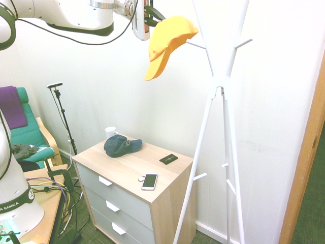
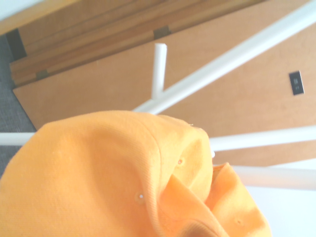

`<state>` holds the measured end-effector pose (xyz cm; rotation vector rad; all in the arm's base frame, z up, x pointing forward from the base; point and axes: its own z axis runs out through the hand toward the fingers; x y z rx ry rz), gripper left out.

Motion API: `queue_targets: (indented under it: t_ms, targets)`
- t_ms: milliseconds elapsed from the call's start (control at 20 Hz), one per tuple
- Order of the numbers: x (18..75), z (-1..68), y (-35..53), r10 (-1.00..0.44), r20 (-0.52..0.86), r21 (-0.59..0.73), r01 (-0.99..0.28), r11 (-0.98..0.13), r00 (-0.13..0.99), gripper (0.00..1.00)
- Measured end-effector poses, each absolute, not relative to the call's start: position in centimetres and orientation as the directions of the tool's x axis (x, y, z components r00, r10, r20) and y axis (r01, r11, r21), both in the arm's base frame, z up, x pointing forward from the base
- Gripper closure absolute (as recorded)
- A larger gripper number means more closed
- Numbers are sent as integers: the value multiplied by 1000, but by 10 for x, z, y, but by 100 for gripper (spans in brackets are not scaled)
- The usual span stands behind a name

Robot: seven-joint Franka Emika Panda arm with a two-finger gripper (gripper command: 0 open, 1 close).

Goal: Hang the cap

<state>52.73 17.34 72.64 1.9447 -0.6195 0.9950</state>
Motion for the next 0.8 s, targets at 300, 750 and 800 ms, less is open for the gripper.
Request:
queue_targets:
  t_ms: [300,750,800]
  targets:
    - [528,720,147,-95,816,451,-731,-512,570,100]
    - [531,677,141,-143,803,429,-728,-535,578,0]
    - [530,675,141,-145,803,427,-727,-537,578,0]
